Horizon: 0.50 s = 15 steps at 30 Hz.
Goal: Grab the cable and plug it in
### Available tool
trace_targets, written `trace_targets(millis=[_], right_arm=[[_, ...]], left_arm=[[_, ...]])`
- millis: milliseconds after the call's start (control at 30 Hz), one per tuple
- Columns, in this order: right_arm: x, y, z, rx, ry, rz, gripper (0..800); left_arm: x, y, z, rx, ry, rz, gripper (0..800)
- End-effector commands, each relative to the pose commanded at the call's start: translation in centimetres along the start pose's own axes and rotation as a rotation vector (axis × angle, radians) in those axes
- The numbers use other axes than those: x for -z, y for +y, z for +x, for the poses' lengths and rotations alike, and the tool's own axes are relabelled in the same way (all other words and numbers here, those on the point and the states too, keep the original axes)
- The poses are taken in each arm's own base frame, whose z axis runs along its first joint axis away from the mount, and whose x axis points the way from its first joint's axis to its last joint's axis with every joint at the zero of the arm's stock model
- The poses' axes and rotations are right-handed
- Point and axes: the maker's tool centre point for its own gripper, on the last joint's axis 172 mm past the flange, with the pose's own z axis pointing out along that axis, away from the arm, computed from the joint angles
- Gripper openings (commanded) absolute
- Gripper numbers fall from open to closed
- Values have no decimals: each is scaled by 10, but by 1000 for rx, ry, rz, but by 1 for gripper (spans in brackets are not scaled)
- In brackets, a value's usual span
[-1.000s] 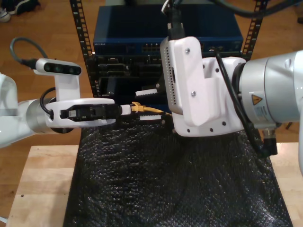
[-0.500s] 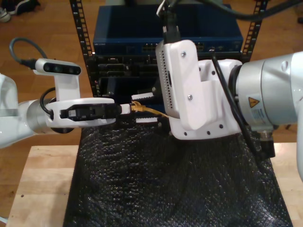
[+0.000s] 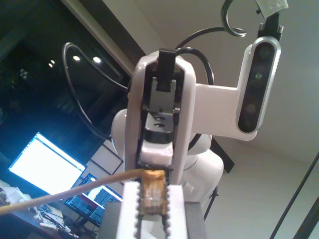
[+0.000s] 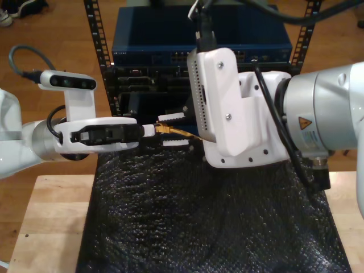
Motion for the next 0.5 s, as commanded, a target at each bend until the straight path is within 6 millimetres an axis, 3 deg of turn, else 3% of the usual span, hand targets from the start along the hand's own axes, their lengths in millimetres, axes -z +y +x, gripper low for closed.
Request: trace_targets(millis=[333, 433, 500], right_arm=[[0, 1, 0, -12, 6, -7, 141], [1, 5, -4, -15, -4, -30, 61], [0, 5, -7, -19, -10, -35, 53]], left_arm=[[0, 0, 0, 1, 1, 0, 26], [0, 0, 0, 3, 1, 0, 25], [0, 0, 0, 3, 1, 0, 26]])
